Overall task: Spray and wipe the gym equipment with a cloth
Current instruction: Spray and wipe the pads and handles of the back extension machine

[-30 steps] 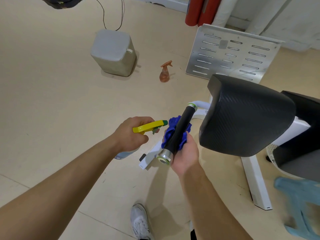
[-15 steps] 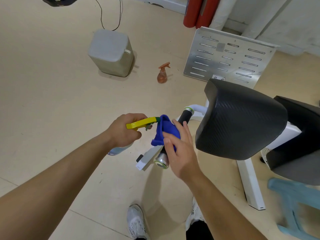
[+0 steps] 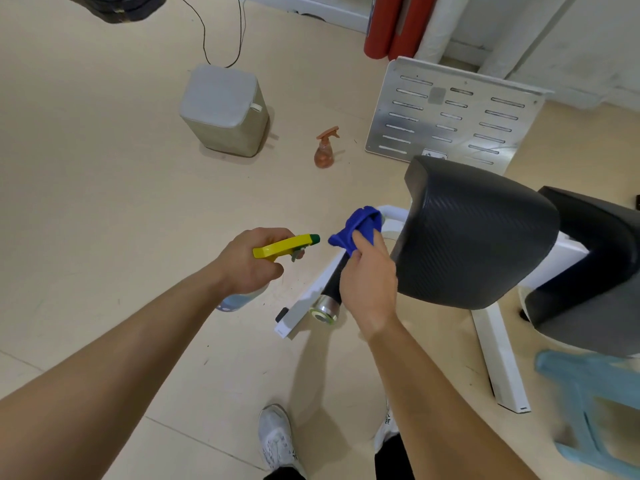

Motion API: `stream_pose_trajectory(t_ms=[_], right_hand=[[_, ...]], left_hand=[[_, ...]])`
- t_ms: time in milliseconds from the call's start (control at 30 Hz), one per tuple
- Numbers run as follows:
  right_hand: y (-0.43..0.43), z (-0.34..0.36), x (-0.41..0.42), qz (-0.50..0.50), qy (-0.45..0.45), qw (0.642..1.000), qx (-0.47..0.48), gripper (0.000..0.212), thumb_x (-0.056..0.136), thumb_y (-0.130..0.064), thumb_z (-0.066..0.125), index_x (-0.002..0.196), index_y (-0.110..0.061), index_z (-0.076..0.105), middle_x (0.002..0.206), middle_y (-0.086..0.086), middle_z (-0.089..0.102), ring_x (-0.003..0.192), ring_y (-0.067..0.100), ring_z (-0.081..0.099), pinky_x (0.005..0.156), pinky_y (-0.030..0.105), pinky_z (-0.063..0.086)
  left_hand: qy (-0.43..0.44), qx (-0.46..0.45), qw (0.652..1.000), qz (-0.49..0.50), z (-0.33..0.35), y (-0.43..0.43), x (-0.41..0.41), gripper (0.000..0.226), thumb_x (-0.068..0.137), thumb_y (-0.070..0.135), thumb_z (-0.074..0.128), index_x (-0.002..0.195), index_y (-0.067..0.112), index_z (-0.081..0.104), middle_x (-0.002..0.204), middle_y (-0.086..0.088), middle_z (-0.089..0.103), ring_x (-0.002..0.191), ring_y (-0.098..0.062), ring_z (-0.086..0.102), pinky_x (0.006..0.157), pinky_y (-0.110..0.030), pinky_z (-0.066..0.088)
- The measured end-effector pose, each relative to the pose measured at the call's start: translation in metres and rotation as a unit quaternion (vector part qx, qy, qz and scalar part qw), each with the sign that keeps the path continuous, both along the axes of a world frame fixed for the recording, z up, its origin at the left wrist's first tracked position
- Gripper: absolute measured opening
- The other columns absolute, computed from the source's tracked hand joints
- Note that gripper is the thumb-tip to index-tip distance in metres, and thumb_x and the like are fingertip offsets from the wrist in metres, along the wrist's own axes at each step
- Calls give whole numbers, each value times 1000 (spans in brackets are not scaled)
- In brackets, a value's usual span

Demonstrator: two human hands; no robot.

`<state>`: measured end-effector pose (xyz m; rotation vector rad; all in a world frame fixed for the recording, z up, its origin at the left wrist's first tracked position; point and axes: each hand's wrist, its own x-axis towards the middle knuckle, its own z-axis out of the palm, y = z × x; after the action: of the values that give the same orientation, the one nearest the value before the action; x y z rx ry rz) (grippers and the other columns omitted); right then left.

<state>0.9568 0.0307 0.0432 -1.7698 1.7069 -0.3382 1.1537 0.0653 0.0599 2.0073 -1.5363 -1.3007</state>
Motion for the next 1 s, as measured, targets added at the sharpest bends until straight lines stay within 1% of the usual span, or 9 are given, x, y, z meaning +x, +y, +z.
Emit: stream_pose_trajectory(t_ms=[67, 167, 267, 367, 533, 700, 833, 933, 1000], right_hand=[[13, 13, -8, 27, -23, 999, 19, 40, 94, 0, 47, 128, -18, 58, 139, 0, 49, 110, 24, 57, 87, 32, 50], [36, 43, -20, 95, -28, 994, 53, 36, 96, -1, 46, 124, -19, 60, 135, -1, 53, 96, 26, 62, 86, 41, 54], [58, 75, -34, 138, -69, 977, 145, 37, 99, -8, 45, 129, -24, 62, 132, 0, 59, 96, 24, 65, 86, 37, 55], [76, 99, -62, 60, -174, 952, 246, 39, 102, -13, 46, 134, -31, 58, 117, -5, 66, 93, 17, 67, 74, 20, 57], [100, 120, -138, -155, -271, 923, 226, 32, 98, -8, 49, 118, -28, 65, 102, -1, 70, 89, 20, 68, 64, 20, 54], [116, 146, -222, -344, -361, 830, 250, 34, 92, 2, 47, 94, -21, 71, 86, 12, 67, 78, 27, 62, 73, 39, 54], [118, 145, -275, -465, -435, 709, 303, 28, 96, -10, 48, 115, -21, 67, 101, 16, 70, 86, 35, 66, 77, 51, 57], [113, 137, -312, -499, -483, 643, 324, 25, 100, -21, 49, 120, -19, 64, 108, 16, 71, 90, 38, 66, 77, 54, 57], [104, 135, -345, -479, -524, 616, 340, 32, 99, -28, 50, 122, -13, 66, 112, 12, 73, 96, 35, 69, 72, 46, 59]], left_hand=[[-3, -3, 1000, -2, 11, 0, -1, 48, 66, 0, 57, 97, 34, 72, 99, 19, 72, 95, -10, 62, 84, -36, 51], [-15, -7, 1000, 1, 35, 5, -5, 49, 69, -5, 59, 97, 33, 72, 99, 17, 72, 94, -8, 62, 81, -34, 50], [-18, -17, 1000, 12, 67, 10, -10, 51, 71, -10, 59, 96, 31, 73, 99, 16, 73, 93, -4, 62, 79, -31, 49], [-27, -39, 999, 1, 104, 15, -22, 48, 73, -6, 62, 100, 33, 71, 103, 14, 72, 93, -11, 63, 81, -34, 52], [-39, -90, 995, -23, 168, 21, -68, 47, 62, 16, 56, 104, 35, 66, 104, 17, 70, 92, -10, 63, 78, -31, 49], [2, -114, 993, -38, 197, 18, -166, 43, 76, 1, 65, 112, 25, 63, 100, 2, 69, 87, -22, 63, 74, -31, 49], [81, -125, 989, -5, 202, 8, -260, 44, 74, -4, 66, 108, 24, 67, 95, 7, 69, 86, -10, 62, 74, -18, 48], [144, -111, 981, 61, 203, 1, -334, 41, 73, -5, 66, 105, 22, 69, 95, -4, 69, 77, -19, 60, 73, -34, 52], [165, -104, 974, 111, 196, -4, -384, 37, 73, -2, 67, 98, 25, 70, 95, -3, 70, 77, -16, 61, 72, -32, 53]])
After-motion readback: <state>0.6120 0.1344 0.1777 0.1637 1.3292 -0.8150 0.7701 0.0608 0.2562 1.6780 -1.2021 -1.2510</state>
